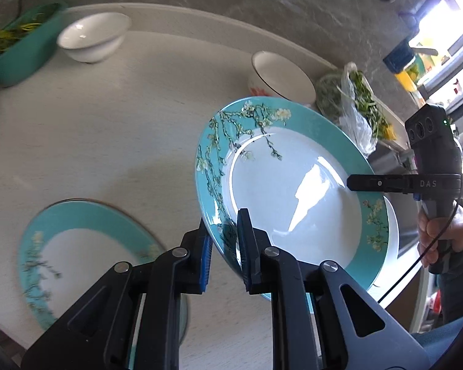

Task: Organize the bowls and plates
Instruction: 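Lift the teal floral plate with both grippers and carry it toward the stack, then lower the teal floral plate onto the teal plate stack and open both grippers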

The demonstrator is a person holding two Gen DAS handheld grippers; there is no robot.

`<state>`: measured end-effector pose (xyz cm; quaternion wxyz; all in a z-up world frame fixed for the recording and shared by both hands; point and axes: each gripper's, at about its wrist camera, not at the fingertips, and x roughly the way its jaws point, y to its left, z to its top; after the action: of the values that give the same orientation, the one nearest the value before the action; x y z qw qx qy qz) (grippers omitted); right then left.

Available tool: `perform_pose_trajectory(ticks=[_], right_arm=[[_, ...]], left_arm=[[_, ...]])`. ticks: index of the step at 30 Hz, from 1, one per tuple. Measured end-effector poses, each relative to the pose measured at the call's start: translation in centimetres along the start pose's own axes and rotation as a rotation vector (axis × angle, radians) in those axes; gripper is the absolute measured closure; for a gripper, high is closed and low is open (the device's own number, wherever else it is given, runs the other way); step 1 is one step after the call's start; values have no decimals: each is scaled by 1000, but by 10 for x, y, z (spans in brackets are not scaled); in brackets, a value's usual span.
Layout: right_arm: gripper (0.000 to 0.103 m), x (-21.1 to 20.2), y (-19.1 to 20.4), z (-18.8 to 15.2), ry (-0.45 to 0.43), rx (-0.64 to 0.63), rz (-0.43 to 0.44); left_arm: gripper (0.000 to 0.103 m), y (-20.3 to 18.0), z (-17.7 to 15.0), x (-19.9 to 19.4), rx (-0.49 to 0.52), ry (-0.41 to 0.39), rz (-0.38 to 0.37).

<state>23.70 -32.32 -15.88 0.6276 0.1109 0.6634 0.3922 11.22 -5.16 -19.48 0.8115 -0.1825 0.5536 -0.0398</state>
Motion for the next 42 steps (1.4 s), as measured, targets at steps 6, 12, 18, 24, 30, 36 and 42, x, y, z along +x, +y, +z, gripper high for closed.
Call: perform_pose_trajectory(ticks=[6, 12, 18, 24, 30, 36, 42], right_arm=[[88, 13, 49, 1, -9, -72, 20], [88, 20, 107, 5, -38, -178, 40], [88, 37, 158, 7, -38, -278, 57], [88, 65, 188, -2, -10, -343, 59], [88, 110, 183, -19, 41, -352, 10], [88, 145, 164, -35, 69, -351, -69], [88, 162, 160, -45, 62, -375, -127]], left_arm=[[90, 29, -12, -49, -26, -64, 18], [90, 59, -25, -106, -46, -133, 44], [90, 91, -46, -156, -83, -198, 97], [89, 129, -85, -178, -137, -204, 131], [89, 161, -119, -151, -183, -158, 145], [89, 175, -140, -121, -161, -112, 167], [88, 185, -140, -93, -131, -86, 181]])
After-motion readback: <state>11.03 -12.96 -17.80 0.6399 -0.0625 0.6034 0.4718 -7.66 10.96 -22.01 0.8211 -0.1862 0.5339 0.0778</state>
